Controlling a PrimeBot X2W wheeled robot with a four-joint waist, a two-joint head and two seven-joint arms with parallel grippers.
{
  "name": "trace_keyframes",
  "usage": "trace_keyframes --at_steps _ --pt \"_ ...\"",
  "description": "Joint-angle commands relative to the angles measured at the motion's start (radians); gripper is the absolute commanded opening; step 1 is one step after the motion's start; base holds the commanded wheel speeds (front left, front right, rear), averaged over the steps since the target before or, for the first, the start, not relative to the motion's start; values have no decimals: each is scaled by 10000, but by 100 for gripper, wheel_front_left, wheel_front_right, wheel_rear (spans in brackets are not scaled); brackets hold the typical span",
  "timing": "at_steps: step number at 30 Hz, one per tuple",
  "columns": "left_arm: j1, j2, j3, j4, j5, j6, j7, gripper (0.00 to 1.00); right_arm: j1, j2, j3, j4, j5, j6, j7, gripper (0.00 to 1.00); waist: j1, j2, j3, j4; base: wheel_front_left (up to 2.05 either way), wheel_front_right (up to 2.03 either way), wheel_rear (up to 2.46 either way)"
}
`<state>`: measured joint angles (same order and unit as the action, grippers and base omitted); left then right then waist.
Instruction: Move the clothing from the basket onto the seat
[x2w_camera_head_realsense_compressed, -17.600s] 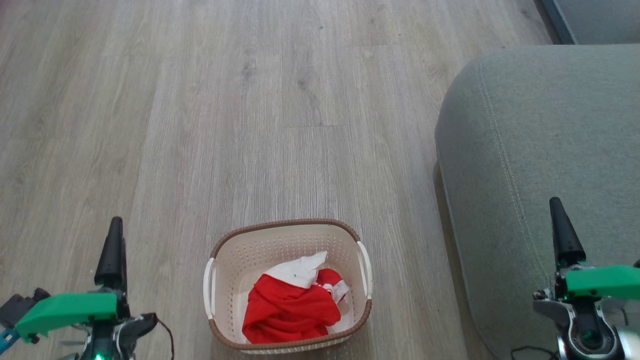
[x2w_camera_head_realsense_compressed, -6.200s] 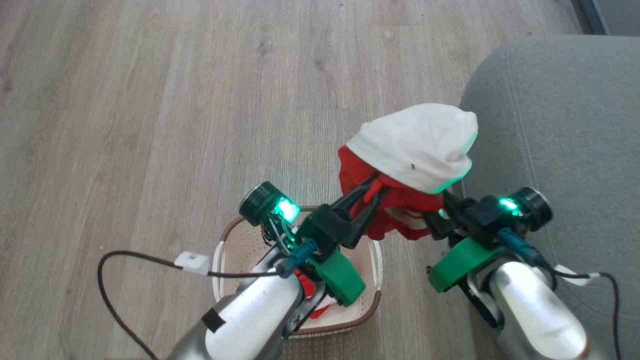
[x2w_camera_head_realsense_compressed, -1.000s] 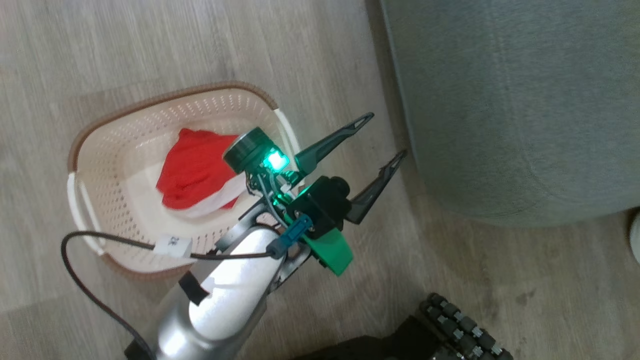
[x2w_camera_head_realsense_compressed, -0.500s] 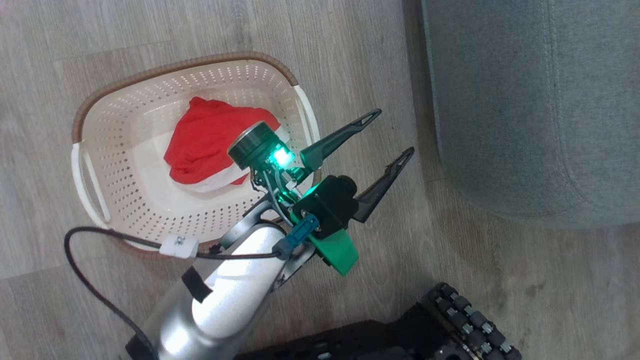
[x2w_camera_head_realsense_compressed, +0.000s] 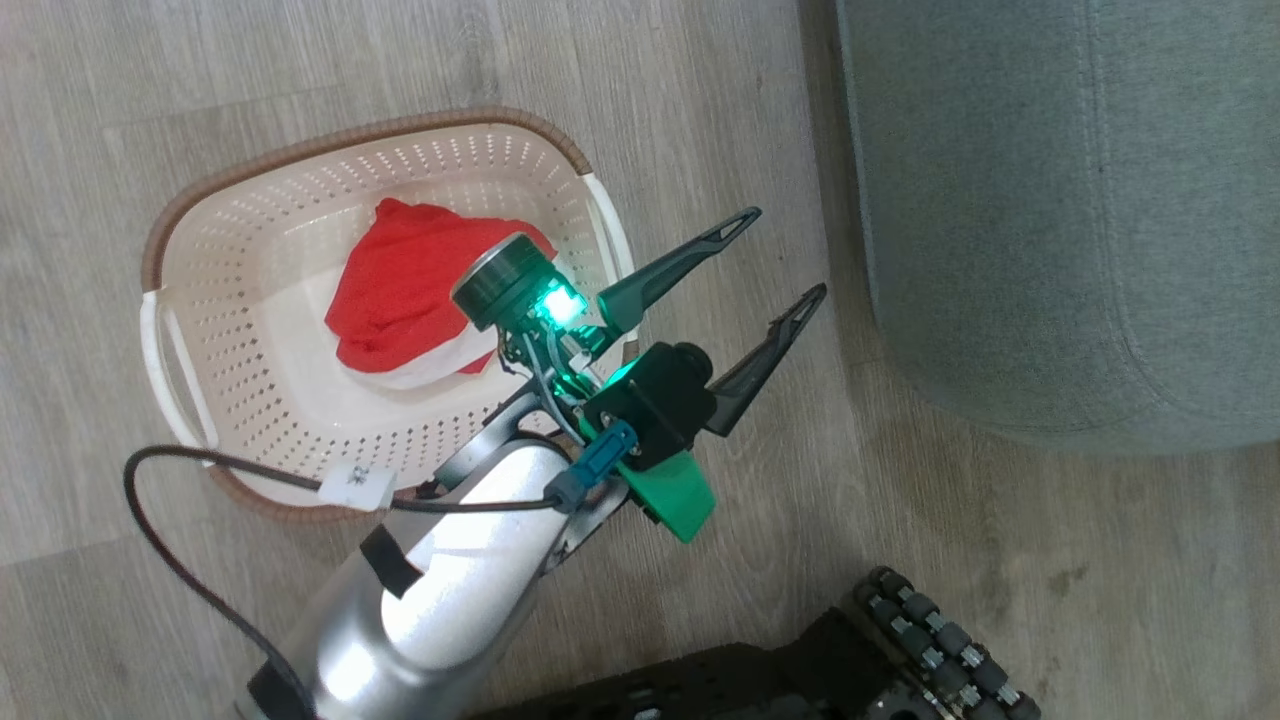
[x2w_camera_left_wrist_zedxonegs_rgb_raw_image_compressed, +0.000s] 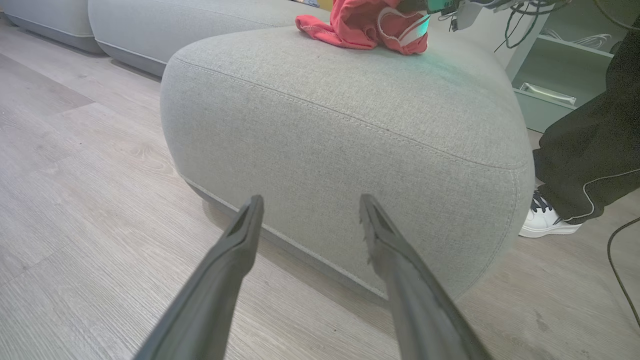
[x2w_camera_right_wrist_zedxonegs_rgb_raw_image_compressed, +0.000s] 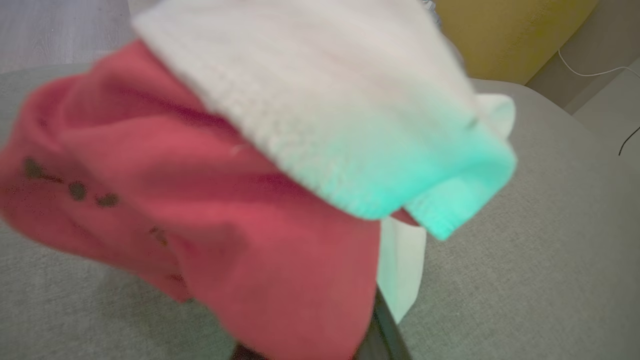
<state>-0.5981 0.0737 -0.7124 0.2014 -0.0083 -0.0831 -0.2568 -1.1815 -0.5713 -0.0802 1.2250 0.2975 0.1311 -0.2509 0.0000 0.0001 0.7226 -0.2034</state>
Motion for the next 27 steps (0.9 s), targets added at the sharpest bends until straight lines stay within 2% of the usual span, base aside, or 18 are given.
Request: trace_keyframes --at_steps 1,2,17,22,27 --pt "-10 52 132 -343 -33 61 -49 100 -91 -357 136 -134 105 -4 -61 94 0 -1 -78 -36 0 0 0" --pt "-14 54 135 -327 -41 63 -49 100 -102 -354 180 -121 148 -4 -69 100 0 -1 -113 -61 0 0 0" --pt "372 -135 240 -275 -430 151 -49 100 880 -193 1875 -286 532 -4 -103 100 0 -1 -1840 -309 0 0 0" --pt "632 -182 311 -337 -550 193 -49 100 1295 -262 2440 -597 838 -4 -105 100 0 -1 -2402 -312 0 0 0" --pt "1063 -213 509 -413 -685 291 -49 100 1863 -296 3036 -1419 1242 -4 -106 100 0 -1 -3176 -304 0 0 0"
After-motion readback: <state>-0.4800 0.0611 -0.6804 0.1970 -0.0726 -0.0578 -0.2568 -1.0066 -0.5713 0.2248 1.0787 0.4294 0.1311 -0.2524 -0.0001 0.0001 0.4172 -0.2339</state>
